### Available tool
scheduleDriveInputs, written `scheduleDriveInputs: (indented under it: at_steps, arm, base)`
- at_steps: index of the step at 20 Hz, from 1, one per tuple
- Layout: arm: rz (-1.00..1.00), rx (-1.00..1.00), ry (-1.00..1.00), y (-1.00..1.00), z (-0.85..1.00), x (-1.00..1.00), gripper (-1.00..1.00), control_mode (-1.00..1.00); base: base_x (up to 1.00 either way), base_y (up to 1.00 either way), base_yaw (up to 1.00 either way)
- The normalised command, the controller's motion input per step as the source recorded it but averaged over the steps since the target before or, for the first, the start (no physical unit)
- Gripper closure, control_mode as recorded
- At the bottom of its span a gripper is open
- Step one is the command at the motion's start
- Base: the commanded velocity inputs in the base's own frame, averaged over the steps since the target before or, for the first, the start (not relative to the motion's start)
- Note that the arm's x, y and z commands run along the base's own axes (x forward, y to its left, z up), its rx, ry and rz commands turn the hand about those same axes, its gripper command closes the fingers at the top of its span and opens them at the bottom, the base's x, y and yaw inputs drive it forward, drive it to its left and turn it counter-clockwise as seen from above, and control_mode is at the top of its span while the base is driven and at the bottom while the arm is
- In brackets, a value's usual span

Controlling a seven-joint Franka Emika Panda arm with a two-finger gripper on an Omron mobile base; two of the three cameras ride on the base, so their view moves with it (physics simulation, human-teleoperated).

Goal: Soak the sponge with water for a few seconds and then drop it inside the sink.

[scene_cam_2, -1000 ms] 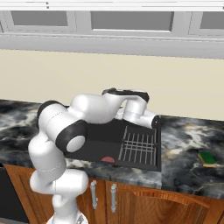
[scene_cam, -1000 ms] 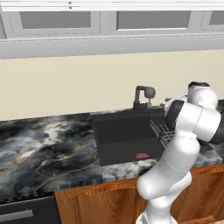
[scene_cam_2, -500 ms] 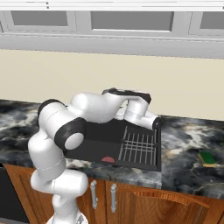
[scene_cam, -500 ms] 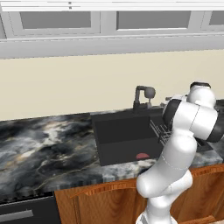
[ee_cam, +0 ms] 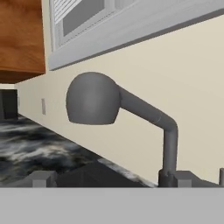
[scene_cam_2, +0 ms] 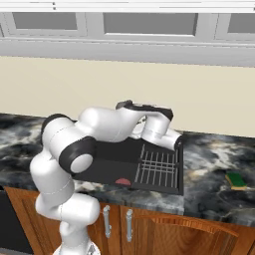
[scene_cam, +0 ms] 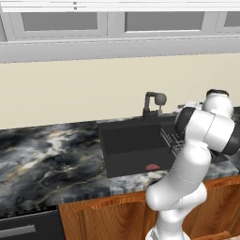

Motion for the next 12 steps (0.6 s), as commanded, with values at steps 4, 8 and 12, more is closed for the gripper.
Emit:
scheduleDriveInputs:
  at_steps: [4,8,12]
  arm:
    - [0.03,0.00,-0.06,0.37,0.00,-0.06,-1.00,-1.00]
    - [0.00,0.00,-0.04,0.28,0.00,0.00,-1.00,-1.00]
    - [0.00,0.00,-0.01,0.11,0.00,0.02,-1.00,-1.00]
  base:
    - [0.00,0.00,0.00]
    - [0.00,0.00,0.00]
    - [0.00,0.00,0.00]
